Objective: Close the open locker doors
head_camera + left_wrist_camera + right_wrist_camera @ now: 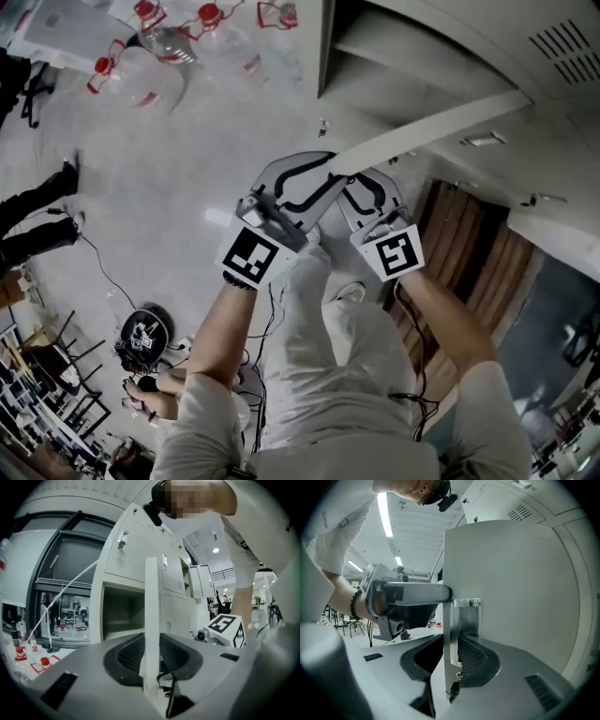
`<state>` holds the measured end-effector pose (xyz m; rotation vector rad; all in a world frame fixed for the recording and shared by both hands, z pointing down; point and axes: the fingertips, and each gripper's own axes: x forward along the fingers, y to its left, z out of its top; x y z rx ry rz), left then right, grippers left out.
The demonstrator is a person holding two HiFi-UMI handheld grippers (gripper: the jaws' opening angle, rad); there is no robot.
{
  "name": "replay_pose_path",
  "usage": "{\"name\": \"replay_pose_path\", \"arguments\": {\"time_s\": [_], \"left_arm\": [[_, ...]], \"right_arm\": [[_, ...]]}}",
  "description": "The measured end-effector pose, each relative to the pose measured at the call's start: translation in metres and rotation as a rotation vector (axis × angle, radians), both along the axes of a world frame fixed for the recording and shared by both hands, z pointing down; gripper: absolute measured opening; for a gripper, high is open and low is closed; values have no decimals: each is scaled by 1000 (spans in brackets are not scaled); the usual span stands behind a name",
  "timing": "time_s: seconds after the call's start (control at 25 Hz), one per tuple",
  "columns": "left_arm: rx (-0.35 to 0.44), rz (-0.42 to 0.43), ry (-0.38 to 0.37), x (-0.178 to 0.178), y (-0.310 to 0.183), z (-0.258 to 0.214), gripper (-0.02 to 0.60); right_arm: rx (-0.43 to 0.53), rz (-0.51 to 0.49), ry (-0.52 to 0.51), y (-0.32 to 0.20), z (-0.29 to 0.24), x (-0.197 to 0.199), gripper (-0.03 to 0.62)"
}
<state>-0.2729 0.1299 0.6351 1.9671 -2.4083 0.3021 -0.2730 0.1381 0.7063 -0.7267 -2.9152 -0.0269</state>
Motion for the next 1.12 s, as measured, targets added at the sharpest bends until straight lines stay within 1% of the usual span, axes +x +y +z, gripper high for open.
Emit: {"name": "replay_pose_path", "arguments": {"time_s": [0.04,0.08,0.12,0.16,0.24,0.32,0.36,0.48,0.56,0.64,0.76,0.92,1.0,1.12], "left_arm": [[2,-20,-6,-10,8,2,103],[14,-59,22,-22,19,6,103],[23,-111,65,-35,30,15,87],[13,-162,91,-46,41,27,56],[-55,-238,94,-60,52,57,6],[-111,-276,100,-68,51,87,5],[-116,-290,106,-73,47,99,5],[-79,-342,120,-95,28,120,5],[-57,-358,116,-109,17,126,5],[-46,-350,108,-119,5,129,5],[-61,-339,88,-131,-8,134,5],[-66,-360,74,-147,-19,134,5],[-56,-366,77,-154,-24,134,3],[-34,-360,105,-162,-29,134,3]], "right_arm": [[-3,-1,5,0,1,-9,104],[-5,-2,9,1,1,-20,101],[-7,-1,11,2,0,-31,98],[-8,1,11,2,-1,-41,93],[-2,5,7,1,-3,-58,66],[10,18,-6,-1,-5,-72,54],[15,32,-15,-3,-5,-80,51],[22,90,-44,-10,-5,-101,44],[23,136,-61,-13,-5,-112,44],[28,175,-71,-15,-6,-121,43],[41,224,-77,-17,-8,-132,41],[65,279,-81,-26,-9,-147,40],[76,309,-87,-31,-9,-153,41],[88,338,-81,-35,-8,-161,38]]}}
